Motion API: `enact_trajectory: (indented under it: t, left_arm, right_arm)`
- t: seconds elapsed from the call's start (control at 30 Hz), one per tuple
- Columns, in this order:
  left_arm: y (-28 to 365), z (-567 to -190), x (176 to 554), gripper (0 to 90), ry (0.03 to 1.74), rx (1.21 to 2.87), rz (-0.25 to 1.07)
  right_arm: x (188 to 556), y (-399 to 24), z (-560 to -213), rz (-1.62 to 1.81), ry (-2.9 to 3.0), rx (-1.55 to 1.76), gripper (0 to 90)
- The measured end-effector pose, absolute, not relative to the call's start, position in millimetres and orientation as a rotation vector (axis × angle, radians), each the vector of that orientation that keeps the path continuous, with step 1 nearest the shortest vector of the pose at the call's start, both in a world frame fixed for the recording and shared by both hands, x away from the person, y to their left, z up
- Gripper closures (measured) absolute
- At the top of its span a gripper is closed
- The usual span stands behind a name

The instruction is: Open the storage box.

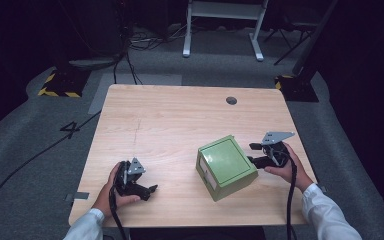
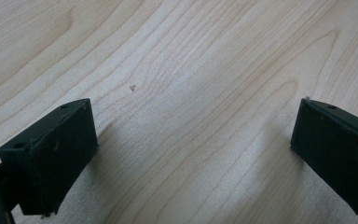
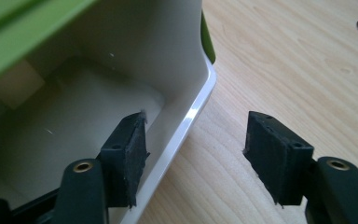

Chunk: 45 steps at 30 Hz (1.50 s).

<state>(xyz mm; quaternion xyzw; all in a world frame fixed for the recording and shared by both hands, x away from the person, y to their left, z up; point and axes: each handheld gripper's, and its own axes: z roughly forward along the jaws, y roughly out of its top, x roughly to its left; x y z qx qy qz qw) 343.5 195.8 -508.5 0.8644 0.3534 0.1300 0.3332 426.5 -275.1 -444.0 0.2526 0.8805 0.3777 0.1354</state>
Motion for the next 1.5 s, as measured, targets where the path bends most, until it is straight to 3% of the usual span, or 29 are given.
enact_trajectory:
  t: [0.17, 0.43, 1.5]
  left_arm:
    - [196, -508, 343, 0.5, 0.924, 2.258, 0.339]
    - [196, -509, 344, 0.5, 0.923, 2.257, 0.340]
    - [196, -508, 343, 0.5, 0.926, 2.259, 0.346]
  right_arm:
    - [429, -274, -453, 1.091, 2.602, 0.727, 42.3]
    - [427, -274, -459, 1.080, 2.671, 0.686, 56.3]
    - [441, -332, -462, 1.127, 2.575, 0.867, 63.9]
